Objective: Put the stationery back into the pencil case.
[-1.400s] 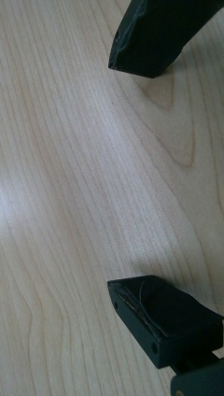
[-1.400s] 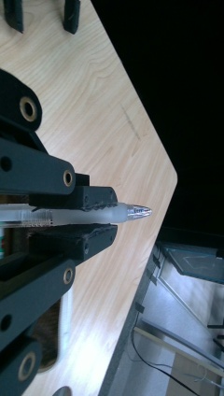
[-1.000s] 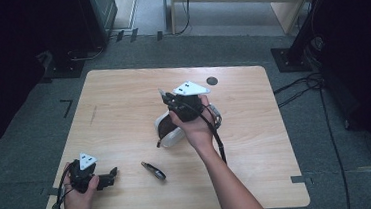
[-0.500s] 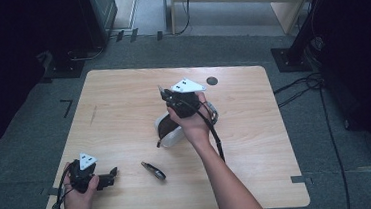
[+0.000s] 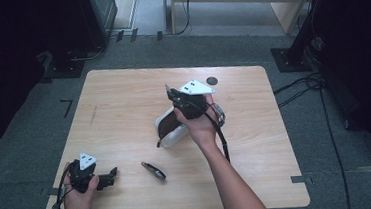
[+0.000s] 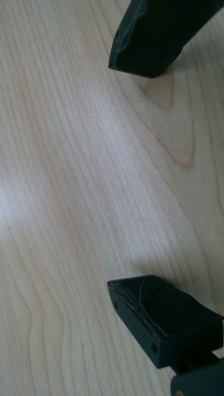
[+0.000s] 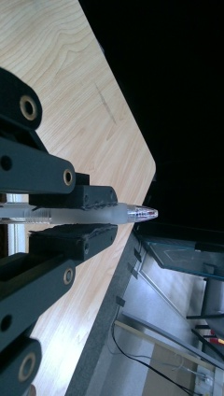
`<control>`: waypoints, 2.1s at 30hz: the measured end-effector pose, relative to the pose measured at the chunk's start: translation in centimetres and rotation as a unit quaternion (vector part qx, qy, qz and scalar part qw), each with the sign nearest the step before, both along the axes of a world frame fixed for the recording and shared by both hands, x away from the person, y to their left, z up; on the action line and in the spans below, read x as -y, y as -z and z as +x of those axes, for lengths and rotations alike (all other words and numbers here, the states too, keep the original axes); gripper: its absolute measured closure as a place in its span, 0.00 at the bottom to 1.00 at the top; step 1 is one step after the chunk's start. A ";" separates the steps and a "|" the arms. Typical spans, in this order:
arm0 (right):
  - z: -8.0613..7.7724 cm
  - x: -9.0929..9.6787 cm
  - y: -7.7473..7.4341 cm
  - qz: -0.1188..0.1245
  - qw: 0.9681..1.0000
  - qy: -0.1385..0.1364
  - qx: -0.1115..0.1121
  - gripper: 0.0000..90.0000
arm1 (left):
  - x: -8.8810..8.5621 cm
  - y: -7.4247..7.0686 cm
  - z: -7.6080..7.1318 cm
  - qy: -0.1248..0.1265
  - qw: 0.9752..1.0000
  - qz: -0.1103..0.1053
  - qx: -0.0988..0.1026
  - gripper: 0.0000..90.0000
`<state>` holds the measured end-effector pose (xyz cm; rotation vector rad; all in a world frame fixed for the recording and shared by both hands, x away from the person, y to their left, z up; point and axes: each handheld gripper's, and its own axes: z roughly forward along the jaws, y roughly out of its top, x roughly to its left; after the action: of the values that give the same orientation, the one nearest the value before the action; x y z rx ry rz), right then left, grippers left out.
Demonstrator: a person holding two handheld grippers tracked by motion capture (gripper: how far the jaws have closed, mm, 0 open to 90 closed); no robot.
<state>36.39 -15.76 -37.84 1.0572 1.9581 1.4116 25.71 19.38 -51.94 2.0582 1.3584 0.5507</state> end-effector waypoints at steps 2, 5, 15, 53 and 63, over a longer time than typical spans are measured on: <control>-0.2 0.3 -0.1 0.003 1.000 0.002 0.005 0.90 | 0.0 0.0 0.0 0.000 1.000 0.000 0.000 0.00; -0.5 0.8 -0.2 0.008 1.000 0.008 0.010 0.90 | 0.0 0.0 0.0 0.000 1.000 0.000 0.000 0.00; -0.4 0.0 0.0 0.011 1.000 0.005 0.018 0.90 | 0.0 0.0 0.0 -0.001 1.000 0.000 0.000 0.00; -4.8 4.3 1.8 0.021 1.000 0.010 0.009 0.90 | 0.0 0.0 0.0 0.000 1.000 0.000 0.000 0.00; -5.3 3.1 2.7 0.022 1.000 -0.014 -0.006 0.90 | 0.0 0.0 0.0 0.000 1.000 0.000 0.000 0.00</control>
<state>31.09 -18.90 -40.59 1.0638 1.9659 1.4733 25.71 19.37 -51.94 2.0578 1.3586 0.5507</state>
